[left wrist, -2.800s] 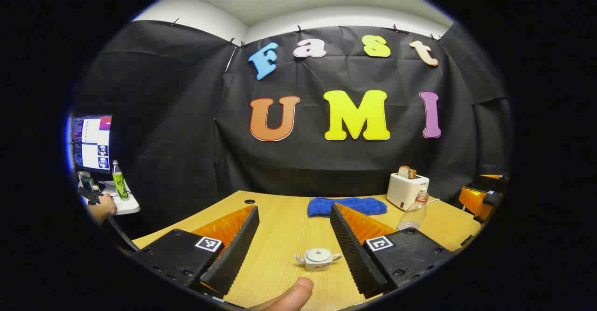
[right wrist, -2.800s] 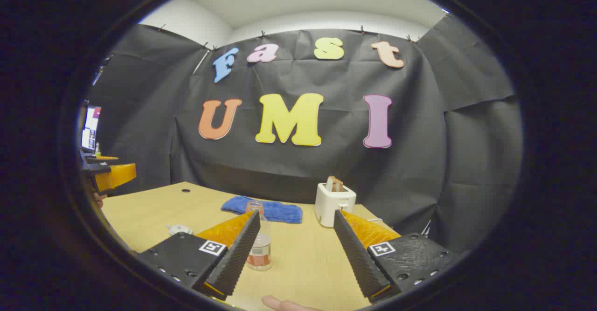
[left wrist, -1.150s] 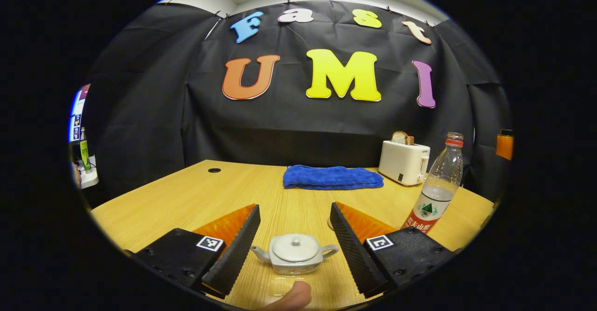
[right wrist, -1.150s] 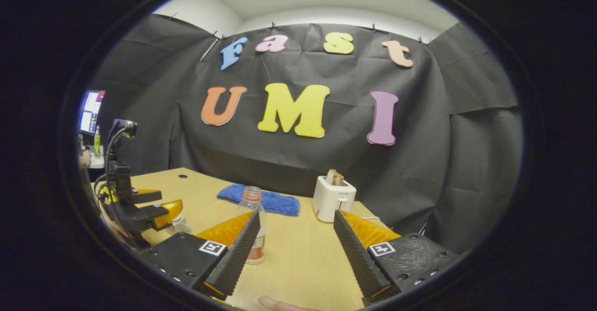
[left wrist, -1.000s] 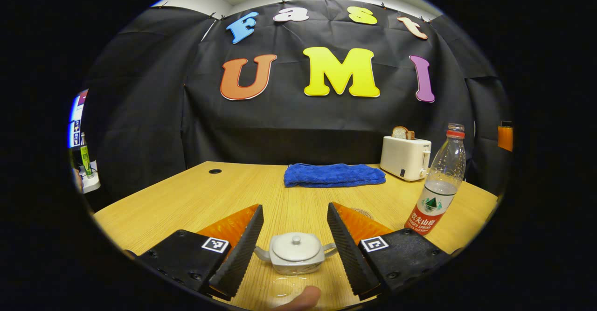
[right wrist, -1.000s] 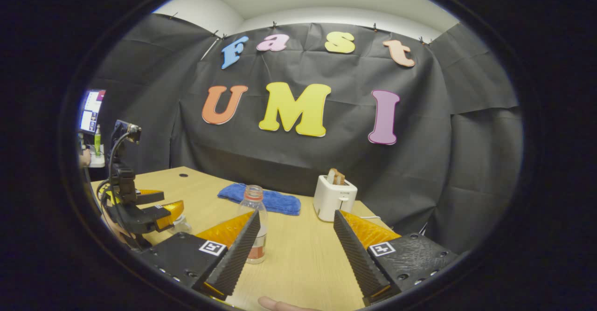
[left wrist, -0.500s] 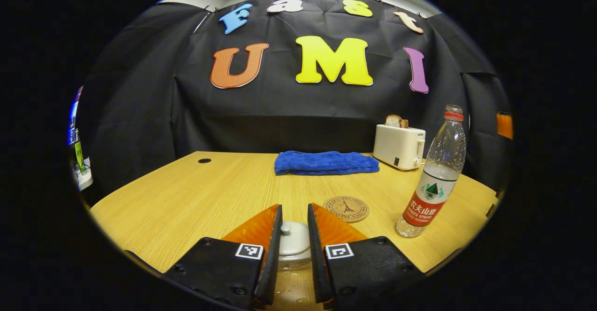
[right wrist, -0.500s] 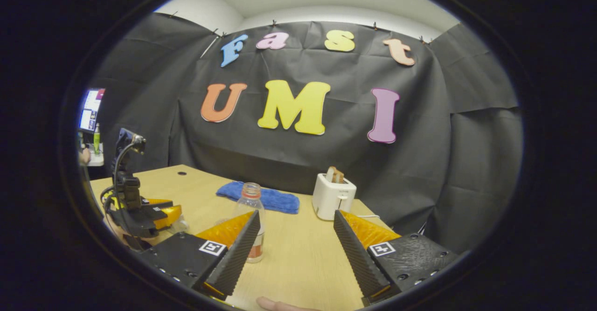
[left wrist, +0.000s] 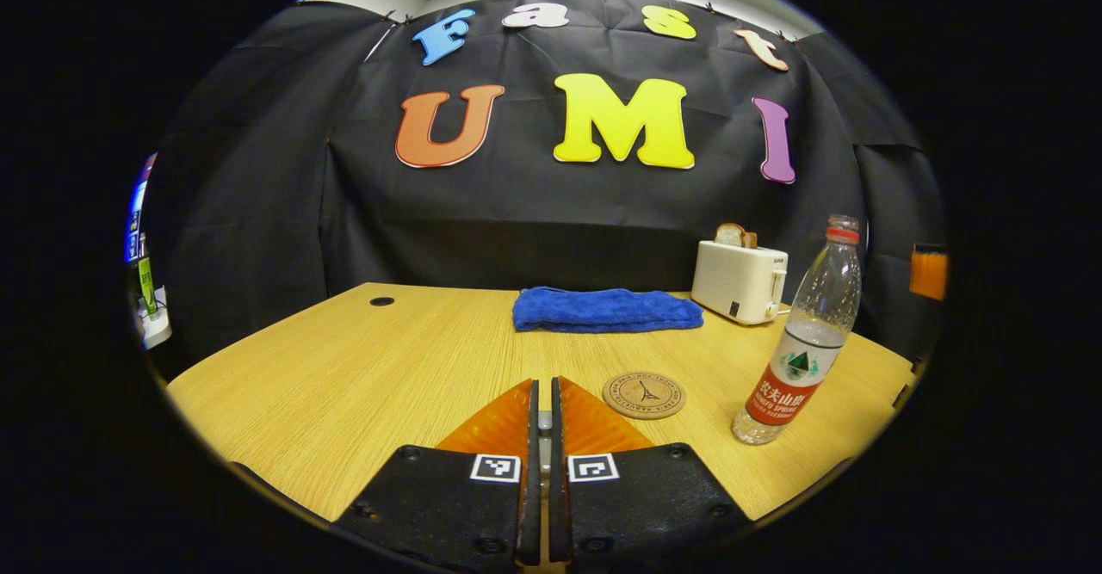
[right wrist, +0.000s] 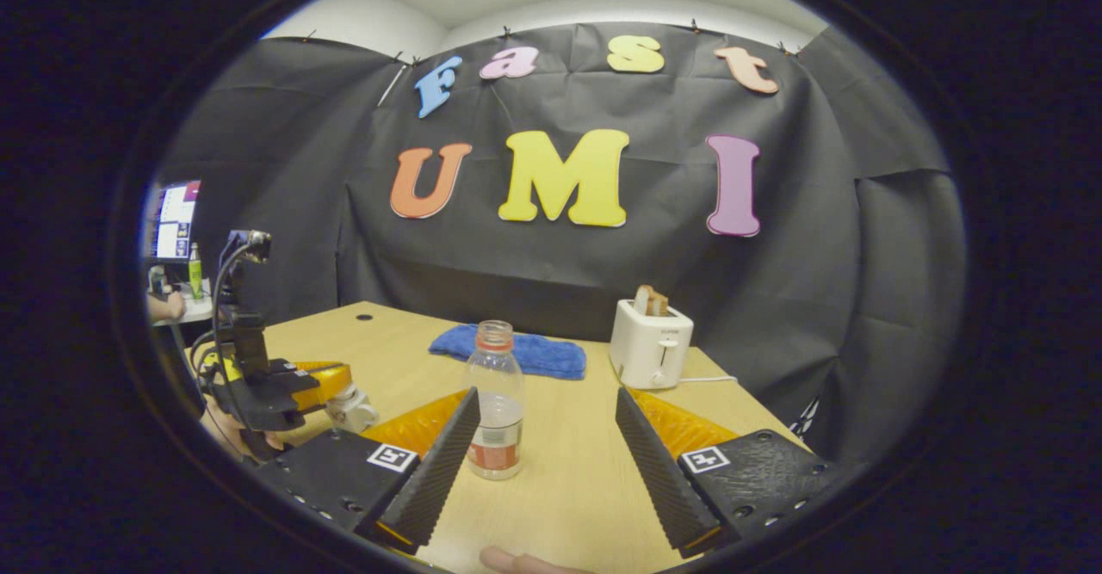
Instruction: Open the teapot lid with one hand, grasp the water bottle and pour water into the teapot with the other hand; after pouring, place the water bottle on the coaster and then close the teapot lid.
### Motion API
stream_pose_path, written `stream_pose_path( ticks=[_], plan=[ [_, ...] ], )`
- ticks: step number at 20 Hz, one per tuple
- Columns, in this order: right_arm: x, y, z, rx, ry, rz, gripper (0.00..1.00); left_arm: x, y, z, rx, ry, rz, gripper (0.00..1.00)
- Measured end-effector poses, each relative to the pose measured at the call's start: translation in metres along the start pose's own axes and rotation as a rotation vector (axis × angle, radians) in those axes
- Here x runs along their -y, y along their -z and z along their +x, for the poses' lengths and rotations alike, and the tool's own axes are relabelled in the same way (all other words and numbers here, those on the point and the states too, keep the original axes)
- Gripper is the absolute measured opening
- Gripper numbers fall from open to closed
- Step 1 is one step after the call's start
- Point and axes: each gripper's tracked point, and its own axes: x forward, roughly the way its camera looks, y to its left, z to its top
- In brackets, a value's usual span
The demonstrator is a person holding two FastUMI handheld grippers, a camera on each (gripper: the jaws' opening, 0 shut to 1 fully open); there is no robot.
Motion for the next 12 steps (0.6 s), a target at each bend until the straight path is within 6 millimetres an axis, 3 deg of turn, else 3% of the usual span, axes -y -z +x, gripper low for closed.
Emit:
stream_pose_path(
  ticks=[2, 4, 8, 12],
  plan=[
    [-0.009, 0.009, 0.005, -0.031, -0.045, 0.033, 0.93, 0.001, -0.011, -0.007, 0.028, 0.010, 0.009, 0.06],
    [-0.015, 0.015, 0.011, -0.048, -0.056, 0.044, 0.98, -0.003, -0.021, -0.014, 0.037, 0.004, 0.015, 0.06],
    [-0.029, 0.032, 0.033, -0.052, -0.058, 0.049, 0.95, -0.010, -0.032, -0.032, -0.010, -0.006, 0.009, 0.05],
    [-0.036, 0.044, 0.059, -0.024, -0.068, 0.084, 0.98, -0.021, -0.055, -0.054, -0.007, -0.022, 0.031, 0.05]
  ],
)
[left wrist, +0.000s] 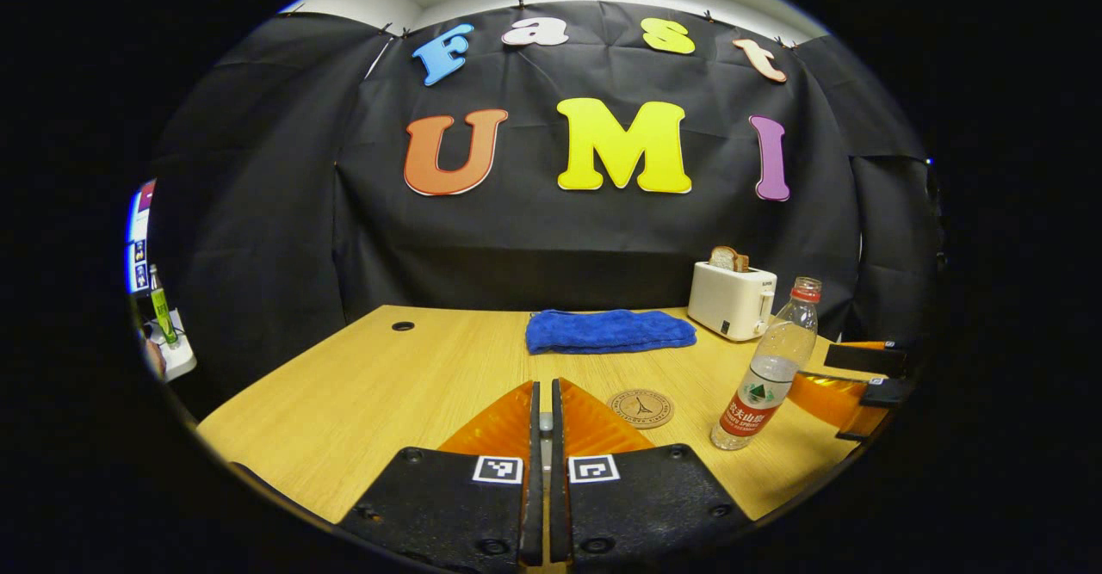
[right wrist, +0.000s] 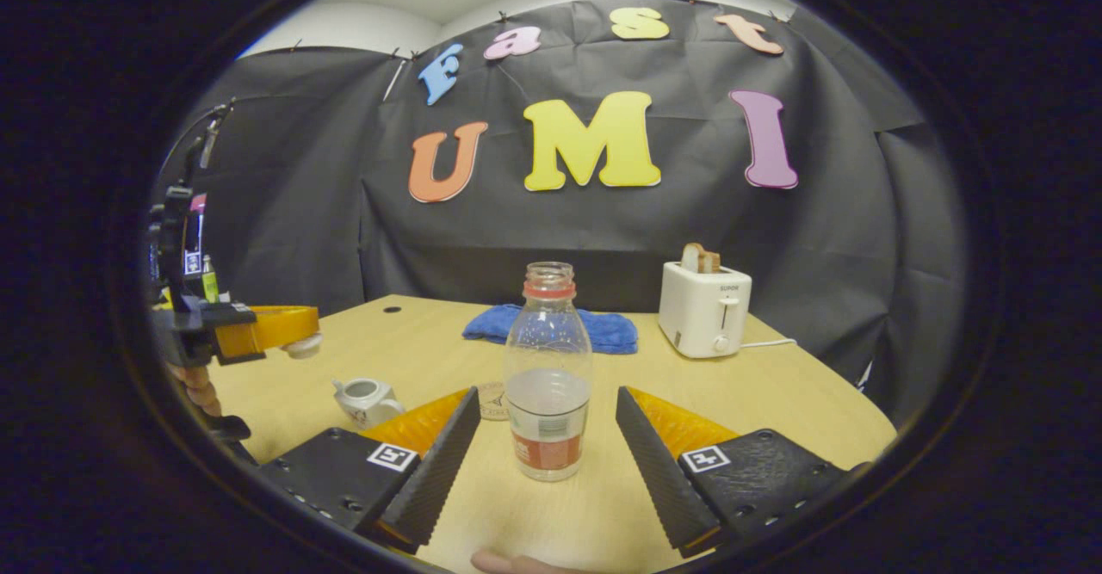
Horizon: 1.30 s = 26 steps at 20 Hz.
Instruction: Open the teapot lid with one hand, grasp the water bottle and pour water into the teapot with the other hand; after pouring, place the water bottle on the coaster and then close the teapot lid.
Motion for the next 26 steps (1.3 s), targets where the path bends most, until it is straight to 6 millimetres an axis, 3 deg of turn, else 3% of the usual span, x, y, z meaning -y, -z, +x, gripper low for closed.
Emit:
stream_pose_path(
  ticks=[4, 8, 9, 11, 19, 26],
  plan=[
    [-0.002, 0.010, 0.033, 0.013, 0.011, 0.024, 0.95, 0.000, -0.018, -0.018, 0.019, 0.055, -0.031, 0.06],
    [0.004, 0.012, 0.054, 0.021, 0.060, -0.009, 0.96, -0.021, -0.022, -0.020, 0.027, 0.014, 0.011, 0.06],
    [0.005, 0.013, 0.055, 0.025, 0.071, -0.006, 0.94, -0.025, -0.023, -0.017, 0.030, 0.013, 0.012, 0.06],
    [0.008, 0.012, 0.057, 0.016, 0.097, -0.012, 0.75, -0.027, -0.020, -0.013, 0.027, 0.037, 0.006, 0.05],
    [0.002, -0.004, 0.034, -0.065, 0.191, -0.252, 0.74, -0.067, -0.026, -0.019, 0.029, 0.001, 0.018, 0.06],
    [-0.024, -0.004, 0.039, -0.139, 0.263, -0.565, 0.75, -0.087, -0.036, -0.030, 0.053, -0.011, 0.005, 0.05]
  ],
)
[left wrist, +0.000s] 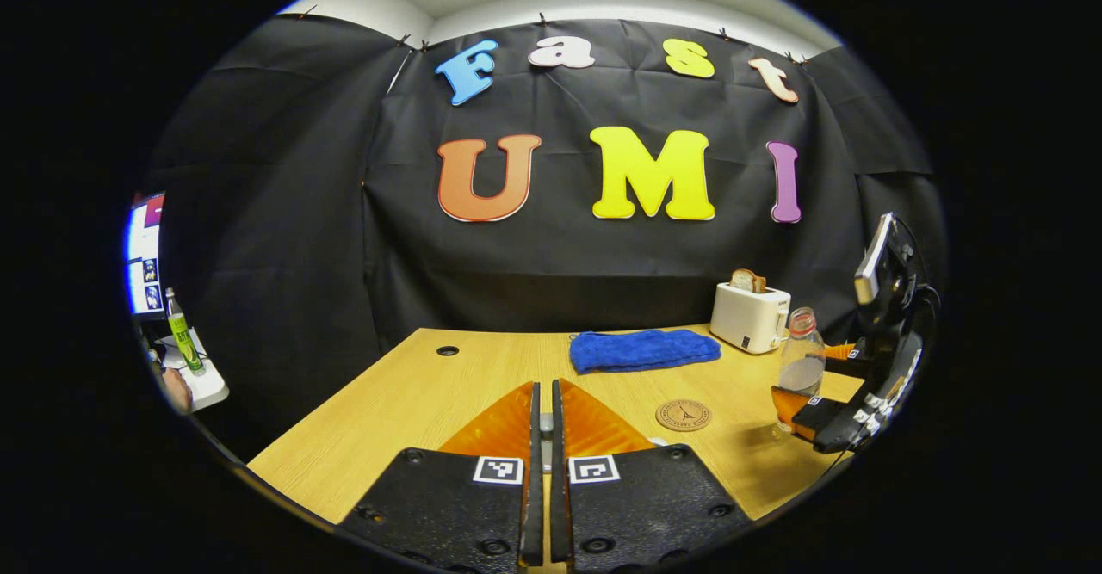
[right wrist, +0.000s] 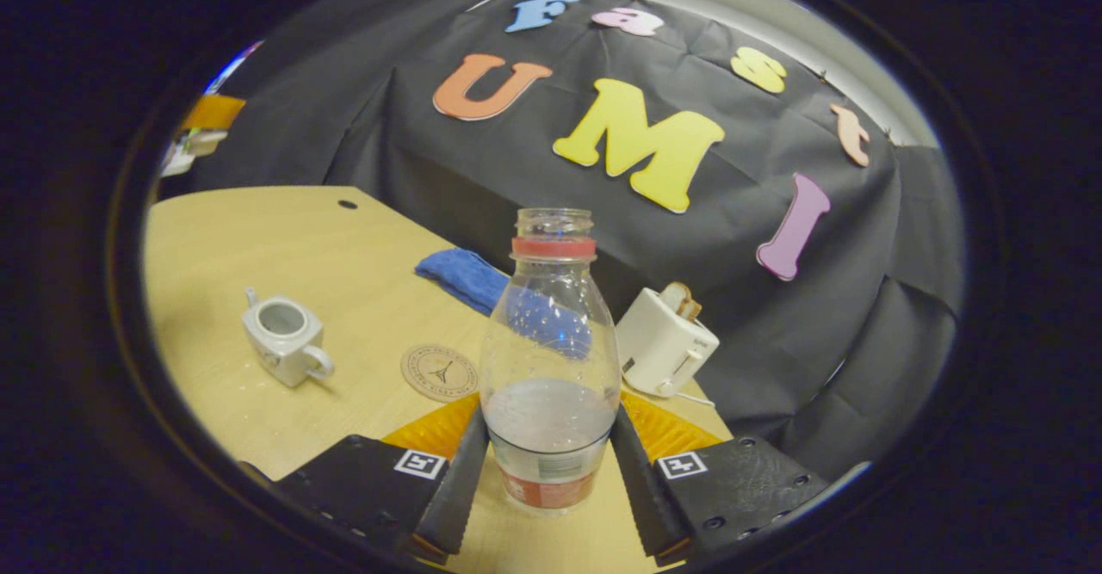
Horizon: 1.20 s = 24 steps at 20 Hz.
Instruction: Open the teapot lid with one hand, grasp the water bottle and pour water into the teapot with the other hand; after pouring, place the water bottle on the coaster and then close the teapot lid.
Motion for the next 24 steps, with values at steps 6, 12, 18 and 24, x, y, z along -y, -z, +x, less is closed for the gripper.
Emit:
stream_pose_path(
  ticks=[6, 12, 18, 24],
  plan=[
    [-0.035, -0.003, 0.007, -0.011, -0.005, -0.297, 0.75, -0.013, 0.001, -0.001, -0.009, -0.005, -0.015, 0.05],
    [-0.041, -0.009, 0.010, 0.011, 0.109, -0.553, 0.75, -0.011, 0.002, -0.001, -0.012, 0.018, -0.014, 0.05],
    [-0.036, -0.024, 0.012, 0.078, 0.219, -0.745, 0.75, -0.010, 0.001, -0.003, -0.009, 0.024, 0.001, 0.05],
    [-0.051, -0.053, 0.009, 0.189, 0.315, -1.005, 0.74, -0.016, 0.005, -0.002, -0.025, 0.005, 0.003, 0.06]
  ],
)
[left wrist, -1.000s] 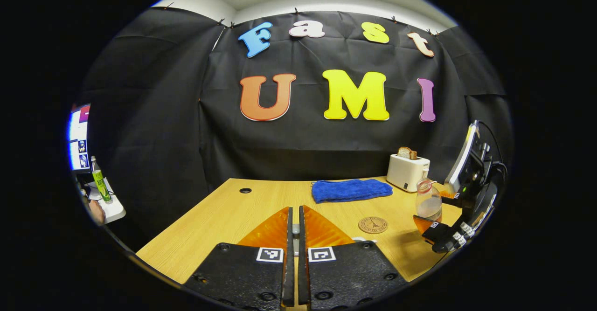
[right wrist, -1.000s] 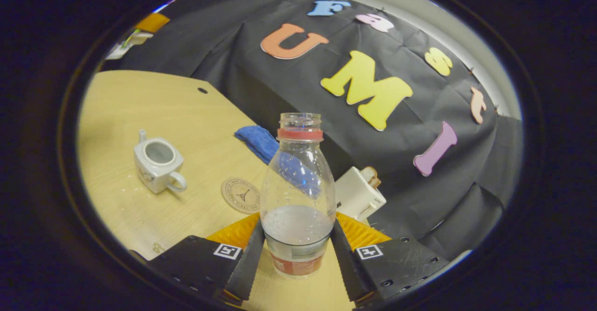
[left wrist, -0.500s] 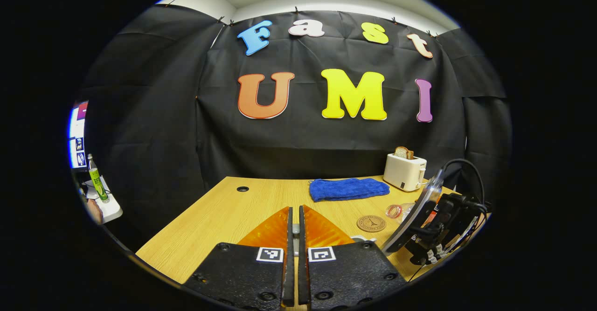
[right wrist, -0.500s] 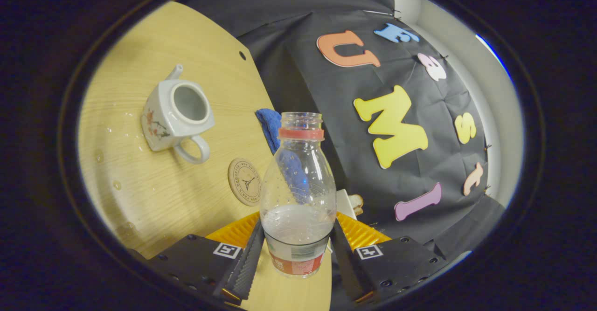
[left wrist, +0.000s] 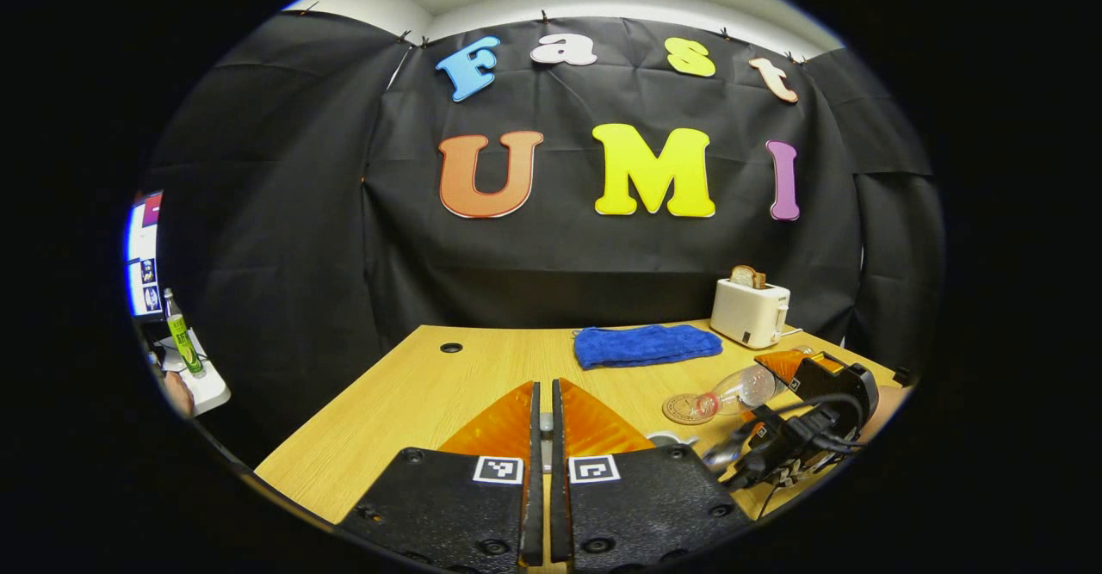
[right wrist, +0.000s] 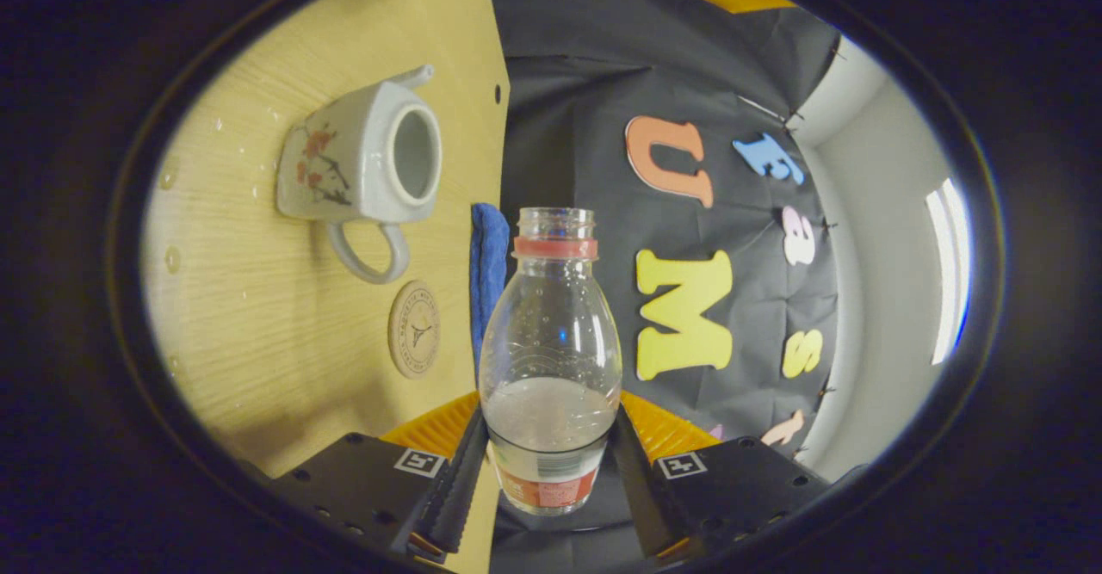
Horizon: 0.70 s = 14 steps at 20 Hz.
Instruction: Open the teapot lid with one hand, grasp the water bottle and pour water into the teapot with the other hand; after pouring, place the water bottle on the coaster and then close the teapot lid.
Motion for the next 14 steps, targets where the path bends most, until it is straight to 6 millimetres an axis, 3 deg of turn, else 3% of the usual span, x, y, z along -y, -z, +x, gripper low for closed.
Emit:
stream_pose_path(
  ticks=[8, 14],
  plan=[
    [0.000, -0.008, 0.005, 0.029, 0.049, -0.171, 0.74, -0.007, 0.004, 0.001, -0.013, -0.014, 0.000, 0.05],
    [0.004, -0.018, -0.004, 0.060, 0.090, -0.230, 0.75, -0.004, 0.003, 0.000, -0.012, -0.005, 0.010, 0.05]
  ],
)
